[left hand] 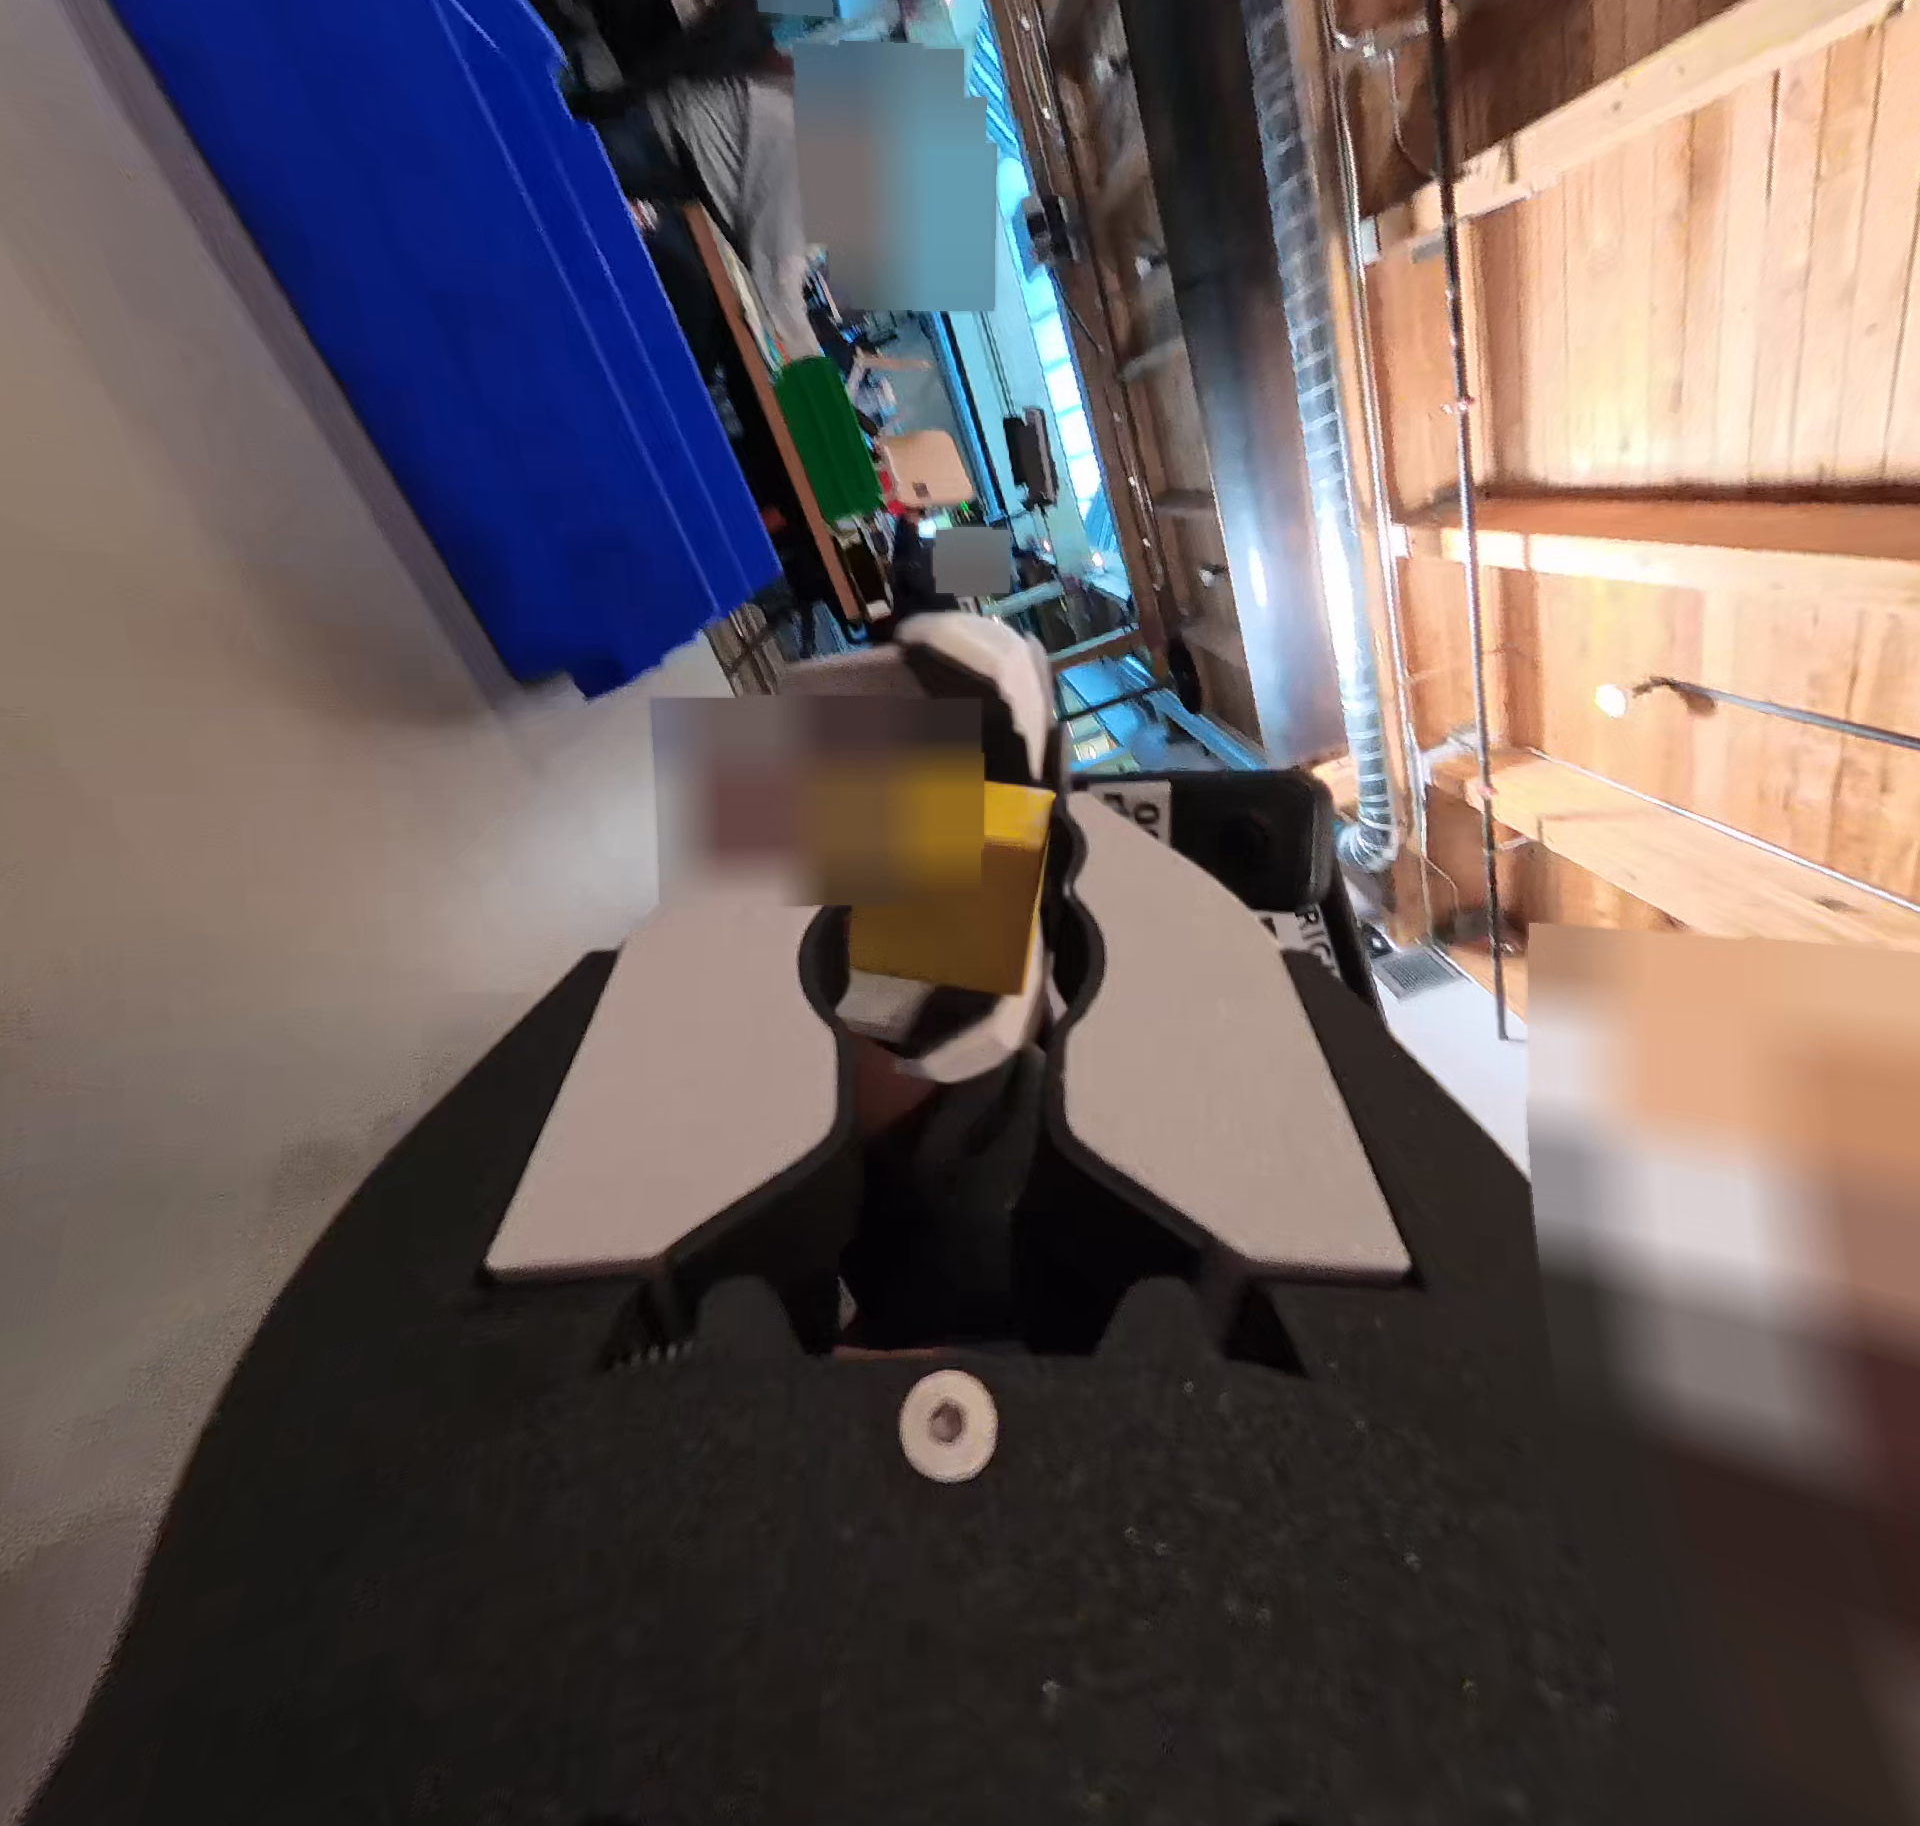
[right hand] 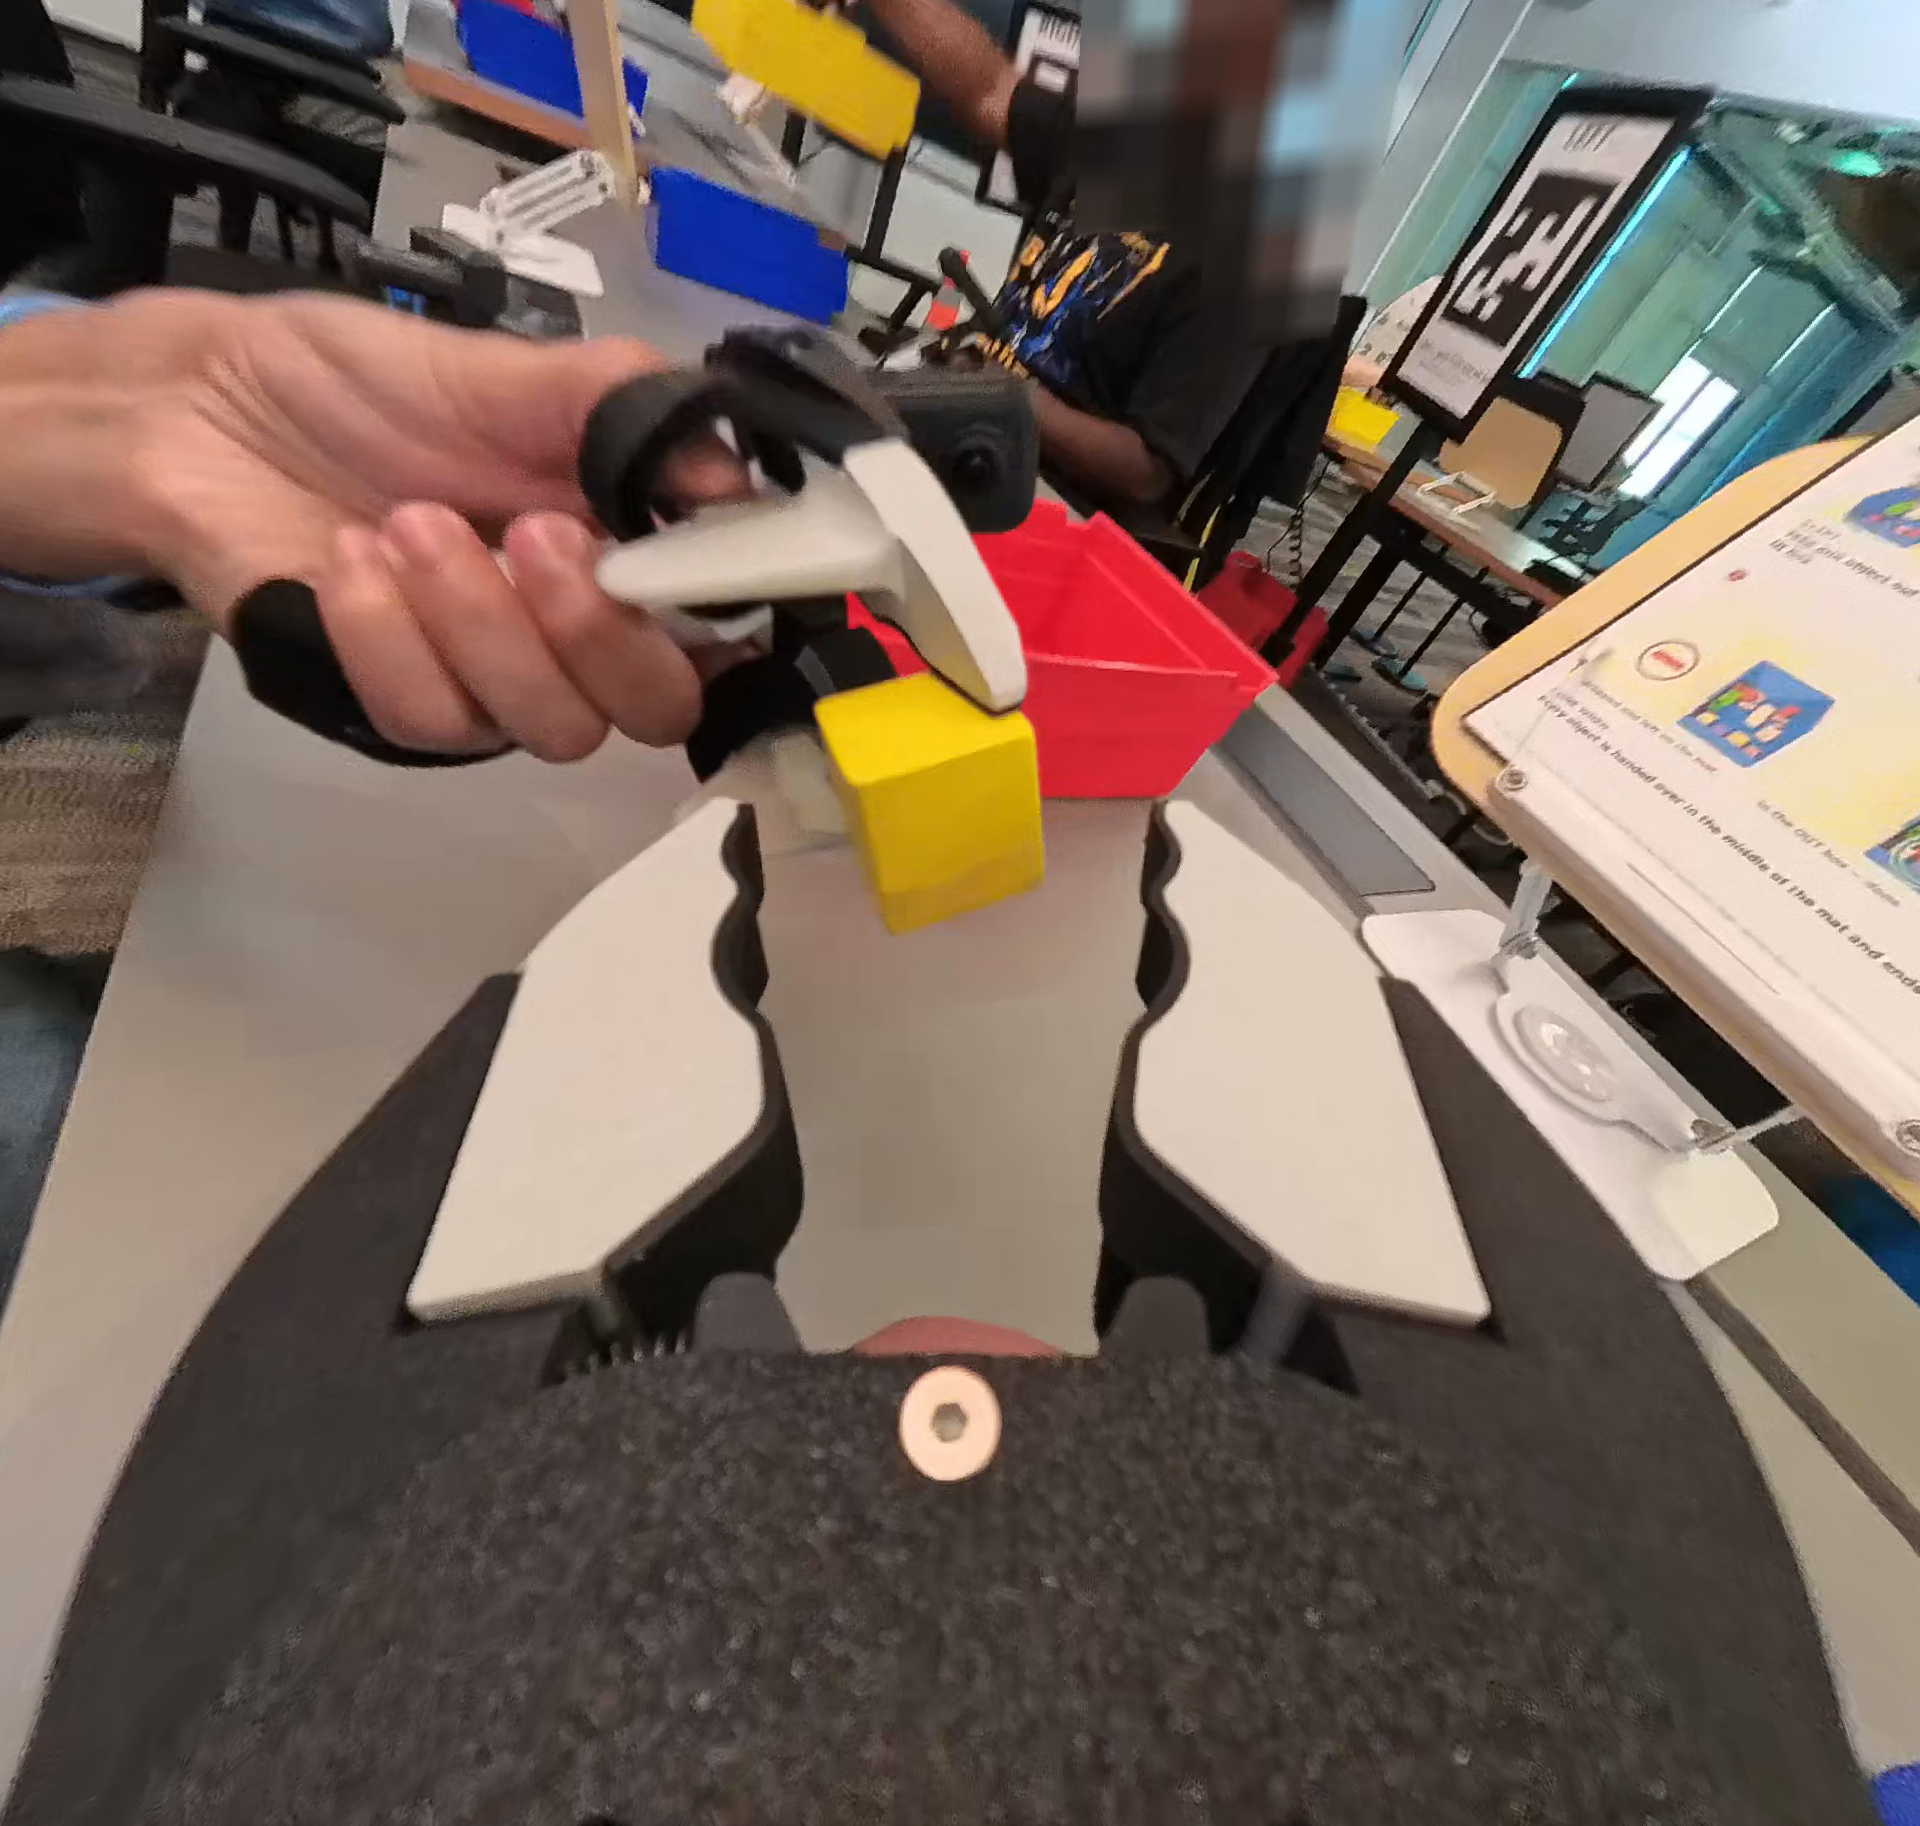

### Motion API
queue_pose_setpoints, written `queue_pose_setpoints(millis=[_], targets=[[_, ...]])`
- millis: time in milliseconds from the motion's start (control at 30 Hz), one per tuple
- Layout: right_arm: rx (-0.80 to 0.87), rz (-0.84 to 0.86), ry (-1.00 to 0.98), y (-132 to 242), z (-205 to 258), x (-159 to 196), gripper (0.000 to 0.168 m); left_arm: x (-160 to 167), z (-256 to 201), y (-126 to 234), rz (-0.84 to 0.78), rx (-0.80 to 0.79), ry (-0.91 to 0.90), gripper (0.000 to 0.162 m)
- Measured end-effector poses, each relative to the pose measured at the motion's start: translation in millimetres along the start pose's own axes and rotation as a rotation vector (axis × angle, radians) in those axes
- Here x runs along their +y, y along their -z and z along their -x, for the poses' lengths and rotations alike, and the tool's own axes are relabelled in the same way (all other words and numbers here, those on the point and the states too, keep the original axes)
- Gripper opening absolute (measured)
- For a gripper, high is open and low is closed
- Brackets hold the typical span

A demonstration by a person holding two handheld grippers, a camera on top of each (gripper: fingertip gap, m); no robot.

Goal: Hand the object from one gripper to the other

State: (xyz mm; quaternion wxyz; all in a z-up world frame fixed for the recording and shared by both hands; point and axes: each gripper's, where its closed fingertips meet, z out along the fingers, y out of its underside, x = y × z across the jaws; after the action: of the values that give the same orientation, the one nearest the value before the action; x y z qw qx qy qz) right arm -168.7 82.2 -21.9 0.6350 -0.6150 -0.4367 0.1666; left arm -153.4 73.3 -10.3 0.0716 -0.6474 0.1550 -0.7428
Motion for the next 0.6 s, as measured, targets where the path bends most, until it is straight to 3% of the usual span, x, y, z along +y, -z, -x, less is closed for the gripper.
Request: queue_pose_setpoints(millis=[33, 100, 233, 300, 367, 467, 600], targets=[[-0.003, 0.01, 0.006, 0, 0, 4, 0.068, 7, -2, -4, 0.033, 0.007, -0.005, 0.035], [-0.09, -0.021, 0.02, 8, 16, 5, 0.034, 18, -2, -10, 0.086, 0.014, 0.007, 0.034], [-0.115, -0.019, 0.043, 22, 26, 9, 0.034, 36, -2, -12, 0.138, 0.069, 0.024, 0.035], [-0.101, -0.016, 0.043, 29, 26, 11, 0.034, 46, 6, -5, 0.15, 0.068, -0.004, 0.049], [-0.087, -0.014, 0.018, 41, 21, 11, 0.035, 59, 20, 6, 0.148, 0.033, -0.038, 0.053], [0.023, 0.054, 0.017, 68, -21, 14, 0.035, 89, 44, 23, 0.174, -0.034, -0.06, 0.05], [0.245, 0.325, -0.107, 136, -130, 46, 0.035, 118, 52, 35, 0.215, -0.057, -0.048, 0.046]])
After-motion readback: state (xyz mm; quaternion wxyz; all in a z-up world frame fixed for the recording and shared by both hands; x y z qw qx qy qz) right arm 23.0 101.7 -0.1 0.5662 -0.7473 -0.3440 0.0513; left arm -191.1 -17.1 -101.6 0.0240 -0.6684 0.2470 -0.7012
